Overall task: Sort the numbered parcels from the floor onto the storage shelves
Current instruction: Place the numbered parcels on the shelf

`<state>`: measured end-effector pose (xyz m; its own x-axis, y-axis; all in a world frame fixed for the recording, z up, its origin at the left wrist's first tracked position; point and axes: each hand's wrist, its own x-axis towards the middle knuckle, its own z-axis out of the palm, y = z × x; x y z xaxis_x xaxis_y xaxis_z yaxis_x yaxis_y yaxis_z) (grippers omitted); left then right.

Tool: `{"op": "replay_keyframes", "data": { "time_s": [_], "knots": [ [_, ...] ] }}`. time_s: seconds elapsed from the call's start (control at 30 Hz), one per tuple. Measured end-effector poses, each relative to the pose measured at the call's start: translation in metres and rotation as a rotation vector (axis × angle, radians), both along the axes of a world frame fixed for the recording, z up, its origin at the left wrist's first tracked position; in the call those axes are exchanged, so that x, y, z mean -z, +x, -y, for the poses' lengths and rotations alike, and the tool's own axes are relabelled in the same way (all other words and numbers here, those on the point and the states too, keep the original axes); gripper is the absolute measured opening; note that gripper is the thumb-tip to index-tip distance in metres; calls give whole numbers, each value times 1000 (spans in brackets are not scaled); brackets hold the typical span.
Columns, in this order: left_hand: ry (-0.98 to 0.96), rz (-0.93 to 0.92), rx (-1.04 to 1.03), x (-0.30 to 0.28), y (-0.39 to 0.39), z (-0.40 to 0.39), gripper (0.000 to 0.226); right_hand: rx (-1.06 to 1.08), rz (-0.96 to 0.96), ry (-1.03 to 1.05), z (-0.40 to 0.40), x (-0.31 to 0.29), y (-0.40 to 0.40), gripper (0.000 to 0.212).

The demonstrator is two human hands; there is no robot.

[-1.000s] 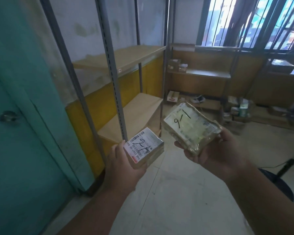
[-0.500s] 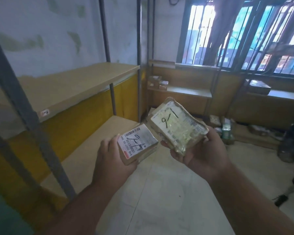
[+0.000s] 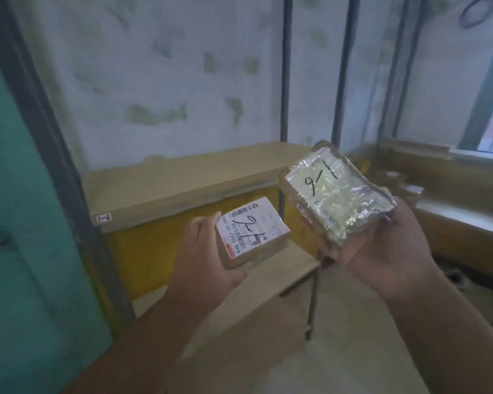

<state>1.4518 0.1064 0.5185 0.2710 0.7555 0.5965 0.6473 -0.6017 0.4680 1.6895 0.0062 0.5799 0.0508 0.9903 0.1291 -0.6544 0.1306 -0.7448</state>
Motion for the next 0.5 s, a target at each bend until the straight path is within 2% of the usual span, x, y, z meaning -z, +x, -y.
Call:
{"op": "replay_keyframes", "data": {
  "time_s": [0.27,0.5],
  "knots": [
    [-11,-104,-314,-77,-35,-11,107,-245,35,45,-95,-58,-9,52],
    [-71,-217,-364,-137,-56,-83,106,-326,70,123,-173,-88,-22,54]
  ]
}}
